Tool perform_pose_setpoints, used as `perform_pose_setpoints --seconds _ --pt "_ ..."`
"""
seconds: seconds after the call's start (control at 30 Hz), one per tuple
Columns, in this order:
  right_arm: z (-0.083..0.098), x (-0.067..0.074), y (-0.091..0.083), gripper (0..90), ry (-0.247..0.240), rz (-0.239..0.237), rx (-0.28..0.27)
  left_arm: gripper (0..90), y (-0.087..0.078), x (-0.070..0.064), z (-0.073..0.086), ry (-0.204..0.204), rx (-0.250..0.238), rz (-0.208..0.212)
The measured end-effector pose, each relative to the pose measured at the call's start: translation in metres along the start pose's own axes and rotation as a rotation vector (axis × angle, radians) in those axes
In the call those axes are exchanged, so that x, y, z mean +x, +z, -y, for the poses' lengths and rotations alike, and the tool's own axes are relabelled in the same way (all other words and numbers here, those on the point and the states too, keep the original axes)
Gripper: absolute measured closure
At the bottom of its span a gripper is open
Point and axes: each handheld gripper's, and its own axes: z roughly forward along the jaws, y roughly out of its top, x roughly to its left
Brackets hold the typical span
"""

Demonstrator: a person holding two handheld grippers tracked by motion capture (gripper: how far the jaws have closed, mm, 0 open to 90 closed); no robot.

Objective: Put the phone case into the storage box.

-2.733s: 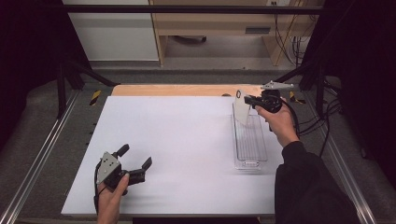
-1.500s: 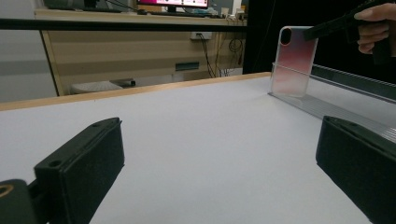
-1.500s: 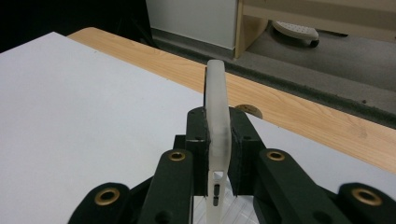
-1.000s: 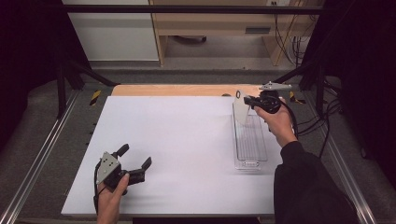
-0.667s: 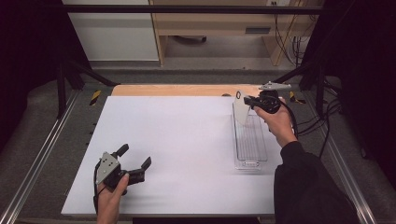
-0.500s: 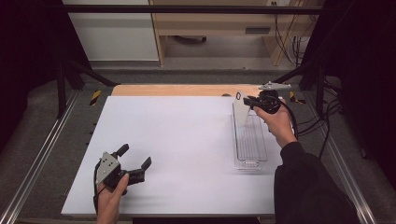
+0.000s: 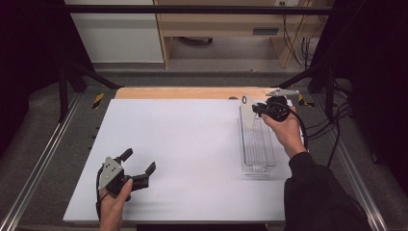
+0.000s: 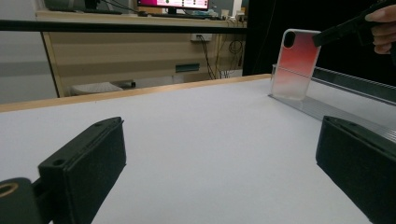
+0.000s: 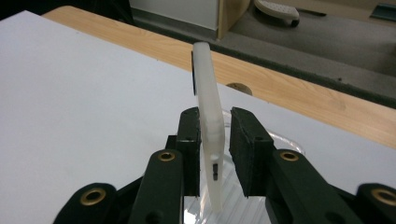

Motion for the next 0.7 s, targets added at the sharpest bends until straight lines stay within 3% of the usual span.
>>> perform_pose_setpoints --seconds 0.3,0.7 --pt "0.004 0.003 -0.001 80.3 0.039 0.042 0.017 1.2 0.0 0.0 0.0 -0.002 -0.003 0.0" --pt "0.002 -0.011 0.007 74.0 0.086 0.128 0.01 1.2 0.0 0.001 0.0 -0.004 -0.002 -0.004"
